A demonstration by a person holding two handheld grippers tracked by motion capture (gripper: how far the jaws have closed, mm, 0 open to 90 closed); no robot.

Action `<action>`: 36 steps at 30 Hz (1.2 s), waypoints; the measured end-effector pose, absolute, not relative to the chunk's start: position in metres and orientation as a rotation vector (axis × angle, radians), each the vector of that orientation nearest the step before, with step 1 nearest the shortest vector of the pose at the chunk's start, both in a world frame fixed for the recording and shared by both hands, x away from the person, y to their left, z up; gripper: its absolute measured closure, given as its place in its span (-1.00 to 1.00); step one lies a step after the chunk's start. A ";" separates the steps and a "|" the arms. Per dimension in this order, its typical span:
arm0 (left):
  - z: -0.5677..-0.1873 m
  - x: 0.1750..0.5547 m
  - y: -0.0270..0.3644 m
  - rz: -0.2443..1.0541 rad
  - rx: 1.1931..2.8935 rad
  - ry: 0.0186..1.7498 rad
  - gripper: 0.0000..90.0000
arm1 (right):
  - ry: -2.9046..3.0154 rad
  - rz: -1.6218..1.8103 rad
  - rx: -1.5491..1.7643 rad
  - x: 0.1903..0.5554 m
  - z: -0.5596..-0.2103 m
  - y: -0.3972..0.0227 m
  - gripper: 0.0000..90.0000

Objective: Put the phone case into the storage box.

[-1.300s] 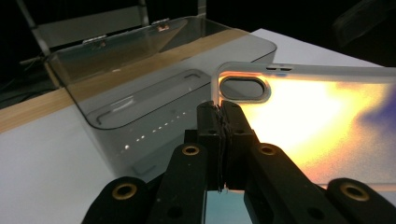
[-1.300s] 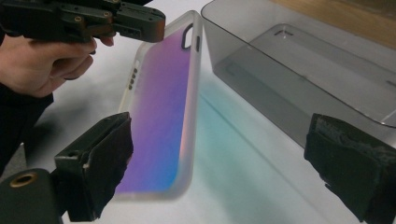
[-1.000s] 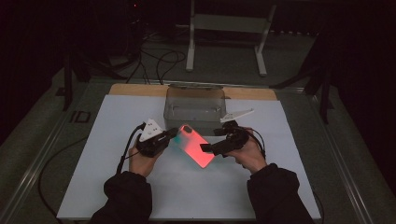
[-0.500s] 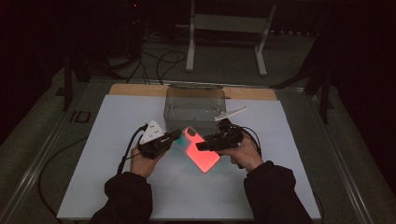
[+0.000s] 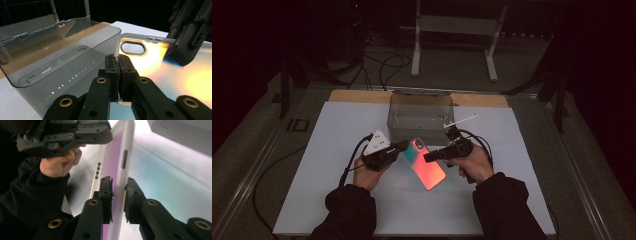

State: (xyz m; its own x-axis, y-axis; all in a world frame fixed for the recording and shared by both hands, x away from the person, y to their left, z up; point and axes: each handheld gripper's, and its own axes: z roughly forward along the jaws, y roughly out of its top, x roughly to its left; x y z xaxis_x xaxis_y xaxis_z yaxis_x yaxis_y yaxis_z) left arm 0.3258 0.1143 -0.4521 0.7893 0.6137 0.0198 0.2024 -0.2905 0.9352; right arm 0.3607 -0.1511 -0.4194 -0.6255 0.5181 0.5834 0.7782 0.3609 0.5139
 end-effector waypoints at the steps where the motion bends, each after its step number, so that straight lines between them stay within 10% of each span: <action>1: -0.452 0.326 0.114 0.457 1.853 0.625 0.95 | -2.279 -1.120 -1.166 0.361 -0.419 -0.151 0.78; 18: -0.453 0.326 0.111 0.440 1.839 0.656 0.86 | -2.312 -1.072 -1.236 0.356 -0.419 -0.150 0.83; 36: -0.444 0.326 0.125 0.456 1.760 0.788 -0.21 | -2.337 -1.096 -1.238 0.354 -0.417 -0.150 0.83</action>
State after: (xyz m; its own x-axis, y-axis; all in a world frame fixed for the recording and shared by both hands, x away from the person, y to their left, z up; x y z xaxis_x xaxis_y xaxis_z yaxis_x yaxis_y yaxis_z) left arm 0.3255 0.1248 -0.4442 0.7044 0.7054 -0.0789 0.2834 -0.1776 0.9424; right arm 0.3539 -0.1500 -0.4170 -0.5948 0.5871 0.5491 0.7976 0.3459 0.4942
